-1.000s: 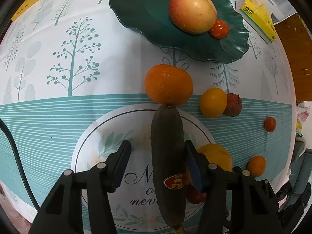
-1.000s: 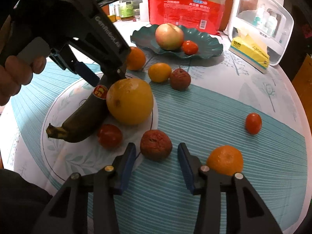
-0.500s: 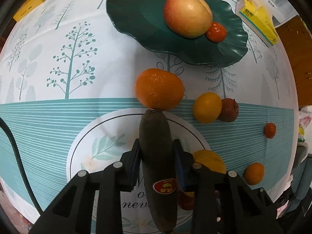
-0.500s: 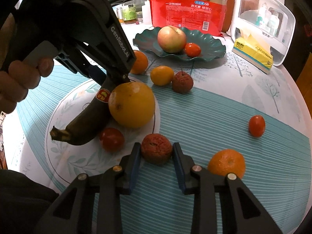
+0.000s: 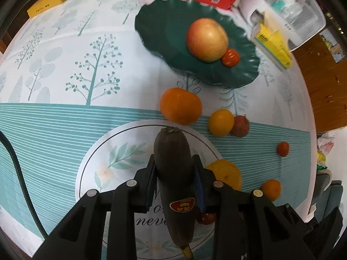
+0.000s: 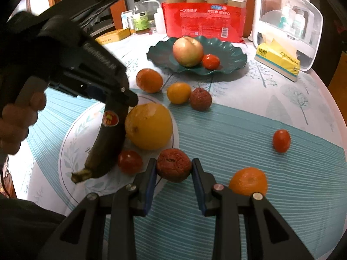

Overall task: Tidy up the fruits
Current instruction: 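Carry the banana and lychee to the green plate and release both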

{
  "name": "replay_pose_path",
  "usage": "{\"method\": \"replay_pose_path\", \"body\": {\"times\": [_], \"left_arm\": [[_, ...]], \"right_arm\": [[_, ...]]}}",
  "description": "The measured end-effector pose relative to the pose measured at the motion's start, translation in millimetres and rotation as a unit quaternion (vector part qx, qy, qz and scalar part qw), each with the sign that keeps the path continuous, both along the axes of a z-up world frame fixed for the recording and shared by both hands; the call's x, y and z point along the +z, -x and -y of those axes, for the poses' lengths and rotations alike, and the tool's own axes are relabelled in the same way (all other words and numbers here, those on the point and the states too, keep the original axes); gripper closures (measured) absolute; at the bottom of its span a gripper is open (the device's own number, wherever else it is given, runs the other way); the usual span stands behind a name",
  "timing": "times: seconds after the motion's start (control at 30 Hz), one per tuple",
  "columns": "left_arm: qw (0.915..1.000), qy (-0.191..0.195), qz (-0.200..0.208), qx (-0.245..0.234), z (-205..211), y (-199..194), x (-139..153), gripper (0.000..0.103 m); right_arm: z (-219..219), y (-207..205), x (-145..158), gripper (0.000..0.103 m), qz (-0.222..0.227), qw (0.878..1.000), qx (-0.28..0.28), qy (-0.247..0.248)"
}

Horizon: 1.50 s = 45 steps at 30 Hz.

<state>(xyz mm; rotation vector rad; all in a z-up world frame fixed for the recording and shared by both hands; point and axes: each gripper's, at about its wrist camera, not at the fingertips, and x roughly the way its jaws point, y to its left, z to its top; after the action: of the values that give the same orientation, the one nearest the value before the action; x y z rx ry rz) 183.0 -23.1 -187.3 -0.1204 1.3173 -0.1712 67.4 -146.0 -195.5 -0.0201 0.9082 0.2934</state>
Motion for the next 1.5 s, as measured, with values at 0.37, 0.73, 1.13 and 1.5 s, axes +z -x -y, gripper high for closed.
{"method": "replay_pose_path", "body": {"times": [0.37,0.73,1.13,1.5], "left_arm": [[0.9952,0.032,0.092,-0.015,-20.0,22.2,51.5,0.074],[0.9879,0.027,0.152,-0.012,-35.8,27.3,96.1,0.075],[0.9755,0.011,0.22,-0.002,-57.8,-9.2,157.3,0.075],[0.9688,-0.001,0.247,-0.026,-48.5,-69.7,177.7,0.075]], "right_arm": [[8.4,1.8,29.2,0.071,0.028,0.999,-0.02,-0.014],[6.3,-3.3,66.0,0.071,0.073,0.997,-0.017,-0.021],[4.4,-42.7,104.5,0.071,0.12,0.993,-0.009,-0.015],[24.4,-96.6,117.4,0.071,0.133,0.99,-0.05,-0.011]]}}
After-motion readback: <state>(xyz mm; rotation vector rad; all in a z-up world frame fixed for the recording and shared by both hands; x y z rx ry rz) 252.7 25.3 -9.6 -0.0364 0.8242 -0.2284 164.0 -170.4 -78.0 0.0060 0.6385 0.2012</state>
